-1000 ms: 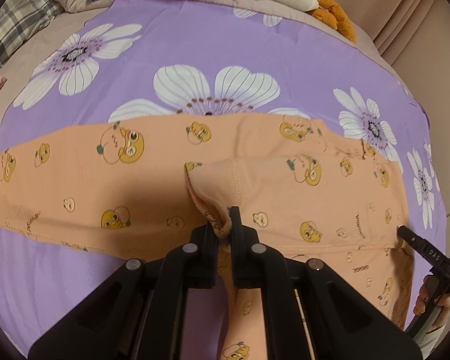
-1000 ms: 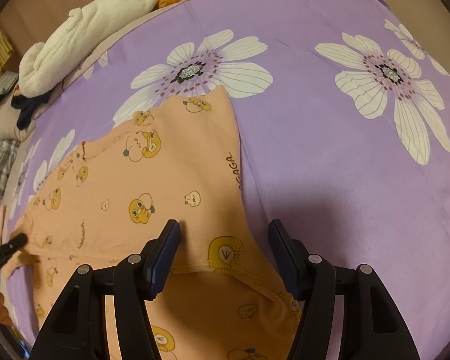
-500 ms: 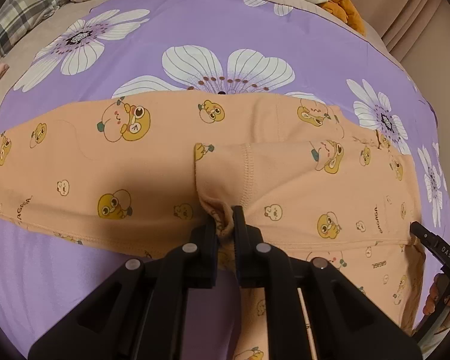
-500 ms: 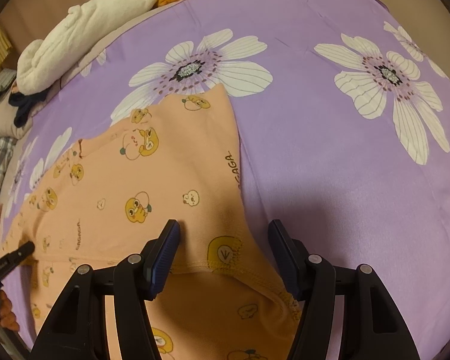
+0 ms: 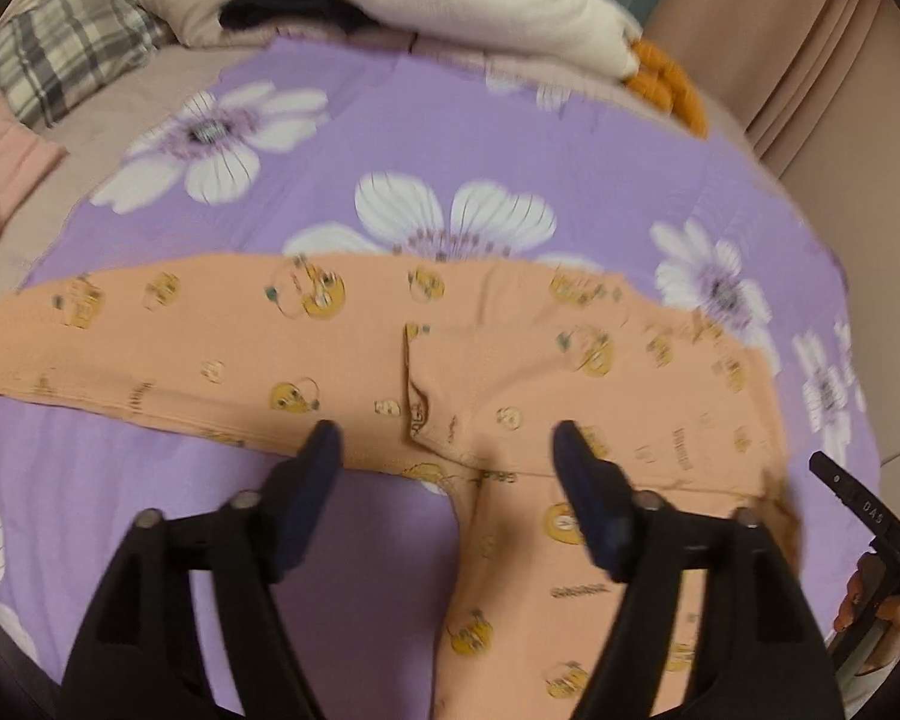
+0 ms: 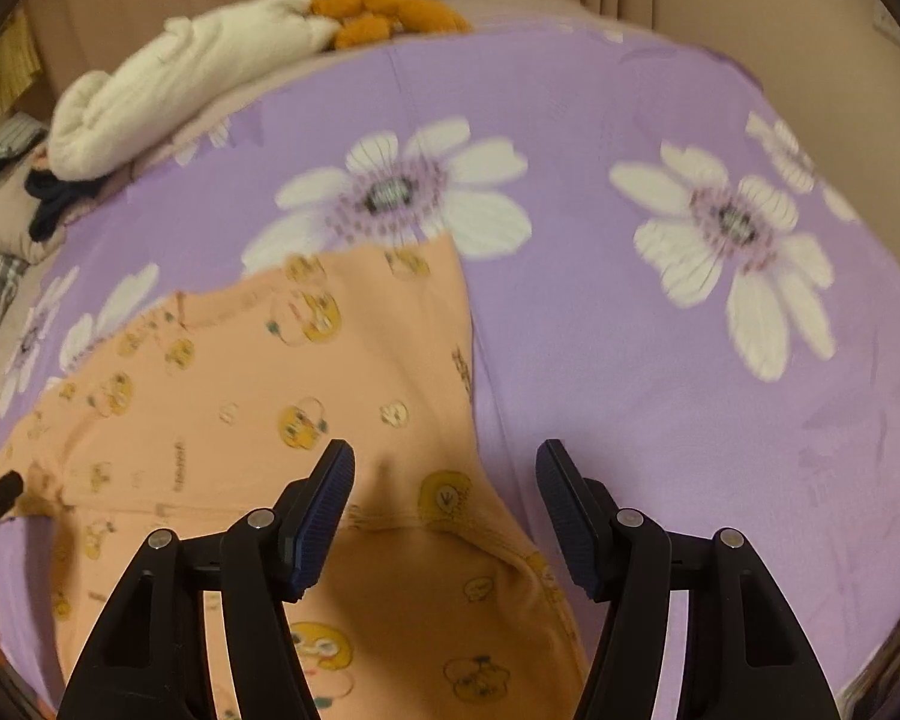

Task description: Fold small clothes

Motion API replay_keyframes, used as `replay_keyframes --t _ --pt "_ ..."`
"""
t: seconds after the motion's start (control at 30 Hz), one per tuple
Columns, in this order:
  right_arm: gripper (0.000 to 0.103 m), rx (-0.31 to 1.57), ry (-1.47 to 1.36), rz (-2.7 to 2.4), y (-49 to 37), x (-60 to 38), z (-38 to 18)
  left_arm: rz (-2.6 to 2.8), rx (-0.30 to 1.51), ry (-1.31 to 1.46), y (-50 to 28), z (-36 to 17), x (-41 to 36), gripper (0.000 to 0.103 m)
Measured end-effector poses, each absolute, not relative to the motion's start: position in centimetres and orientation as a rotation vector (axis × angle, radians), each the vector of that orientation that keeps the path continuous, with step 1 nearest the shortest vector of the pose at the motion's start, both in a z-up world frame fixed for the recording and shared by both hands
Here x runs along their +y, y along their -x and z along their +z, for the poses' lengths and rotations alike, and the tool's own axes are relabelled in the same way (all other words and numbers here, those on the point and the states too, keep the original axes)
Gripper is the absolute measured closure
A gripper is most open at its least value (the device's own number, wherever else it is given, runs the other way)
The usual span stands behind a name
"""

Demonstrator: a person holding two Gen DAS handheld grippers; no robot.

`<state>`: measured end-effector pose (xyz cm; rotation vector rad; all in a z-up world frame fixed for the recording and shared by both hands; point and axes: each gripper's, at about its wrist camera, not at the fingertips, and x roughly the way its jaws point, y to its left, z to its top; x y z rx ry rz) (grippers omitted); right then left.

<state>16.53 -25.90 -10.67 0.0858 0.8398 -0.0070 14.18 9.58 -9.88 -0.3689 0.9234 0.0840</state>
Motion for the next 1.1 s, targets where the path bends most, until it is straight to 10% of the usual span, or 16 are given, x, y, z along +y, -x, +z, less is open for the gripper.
replay_keyframes --t 0.13,0.33,1.1 --pt "0.016 0.732 -0.098 0.042 -14.3 -25.4 -7.5 0.083 0.836 0.393 -11.6 -7.0 9.8 0.002" --pt "0.004 0.617 -0.085 0.115 -11.1 -23.8 -4.8 0.113 0.742 0.393 -7.7 -4.9 9.8 0.0" --pt "0.002 0.648 -0.077 0.159 -5.7 -21.0 -8.1 0.416 0.739 0.677 -2.4 -12.6 22.3 0.002"
